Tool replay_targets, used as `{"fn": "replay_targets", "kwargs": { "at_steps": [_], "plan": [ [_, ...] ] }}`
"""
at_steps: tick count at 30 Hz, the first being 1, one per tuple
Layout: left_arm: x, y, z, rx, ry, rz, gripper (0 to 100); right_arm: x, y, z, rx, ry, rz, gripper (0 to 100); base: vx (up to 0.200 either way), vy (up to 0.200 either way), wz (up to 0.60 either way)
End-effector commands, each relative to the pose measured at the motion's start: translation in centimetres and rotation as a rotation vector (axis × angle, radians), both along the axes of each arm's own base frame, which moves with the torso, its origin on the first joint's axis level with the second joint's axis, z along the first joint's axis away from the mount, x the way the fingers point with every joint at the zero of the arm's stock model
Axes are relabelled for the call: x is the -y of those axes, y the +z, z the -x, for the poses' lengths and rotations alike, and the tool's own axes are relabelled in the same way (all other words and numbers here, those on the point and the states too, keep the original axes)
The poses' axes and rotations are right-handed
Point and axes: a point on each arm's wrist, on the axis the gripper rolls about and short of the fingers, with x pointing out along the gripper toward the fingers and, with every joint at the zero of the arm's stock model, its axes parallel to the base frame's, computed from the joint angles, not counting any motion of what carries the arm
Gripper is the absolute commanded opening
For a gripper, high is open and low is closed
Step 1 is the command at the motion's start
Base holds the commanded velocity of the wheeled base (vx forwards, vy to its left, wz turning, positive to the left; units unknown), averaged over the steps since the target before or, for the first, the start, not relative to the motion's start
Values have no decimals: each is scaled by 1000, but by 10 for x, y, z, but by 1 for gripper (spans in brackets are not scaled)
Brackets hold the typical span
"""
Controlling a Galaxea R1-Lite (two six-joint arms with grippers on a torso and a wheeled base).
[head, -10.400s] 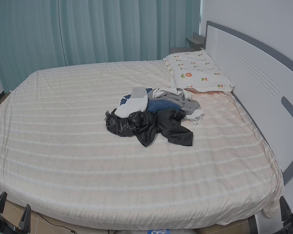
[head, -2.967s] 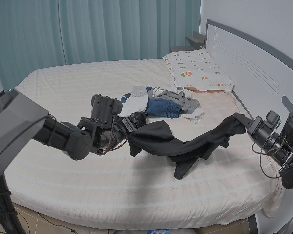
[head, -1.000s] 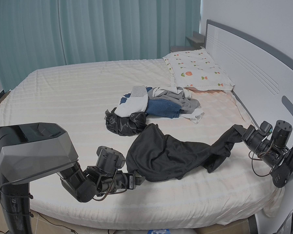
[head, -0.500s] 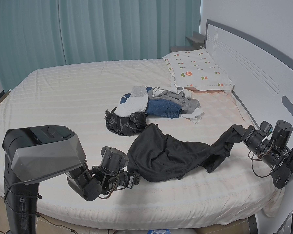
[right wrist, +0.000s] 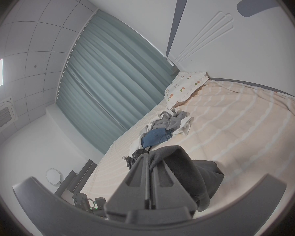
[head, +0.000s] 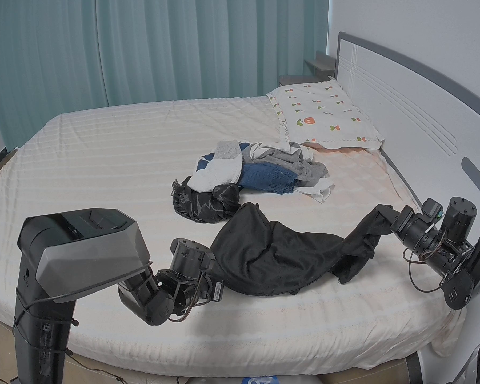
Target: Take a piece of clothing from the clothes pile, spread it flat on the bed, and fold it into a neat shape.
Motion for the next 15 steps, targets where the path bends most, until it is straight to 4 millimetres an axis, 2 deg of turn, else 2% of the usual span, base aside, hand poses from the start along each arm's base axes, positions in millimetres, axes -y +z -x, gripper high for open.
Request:
{"fn": "replay_targets", "kwargs": {
  "at_steps": [1, 2, 3, 4, 5, 7, 8, 9, 10, 11, 13, 14, 15],
  "plan": [
    [-7, 58, -1, 78, 89, 199, 0, -12, 6, -4, 41, 44, -3, 0, 0, 0, 0],
    [-9, 69, 0, 83, 102, 235, 0, -20, 7, -5, 50, 67, -5, 0, 0, 0, 0],
    [-9, 69, 0, 83, 102, 235, 0, -20, 7, -5, 50, 67, -5, 0, 0, 0, 0],
    [-10, 81, 3, 91, 116, 270, 0, -28, 12, -7, 72, 94, -10, 0, 0, 0, 0],
    [-10, 100, 9, 106, 137, 341, 0, -36, 24, -10, 122, 114, -21, 0, 0, 0, 0],
    [-11, 111, 12, 118, 148, 389, 0, -40, 33, -12, 153, 120, -28, 0, 0, 0, 0],
    [-13, 135, 14, 152, 142, 476, 0, -45, 52, -13, 205, 135, -42, 0, 0, 0, 0],
    [-16, 149, 15, 169, 132, 521, 0, -47, 62, -14, 228, 139, -46, 0, 0, 0, 0],
    [-16, 149, 15, 169, 132, 521, 0, -47, 62, -14, 228, 139, -46, 0, 0, 0, 0],
    [-27, 180, 18, 213, 108, 620, 0, -50, 90, -16, 303, 148, -63, 0, 0, 0, 0],
    [-36, 206, 20, 267, 111, 701, 0, -51, 127, -14, 402, 150, -86, 0, 0, 0, 0],
    [-36, 210, 21, 276, 110, 714, 0, -51, 131, -14, 411, 150, -88, 0, 0, 0, 0],
    [-40, 226, 26, 305, 117, 778, 0, -54, 150, -6, 439, 170, -97, 0, 0, 0, 0]
  ]
}}
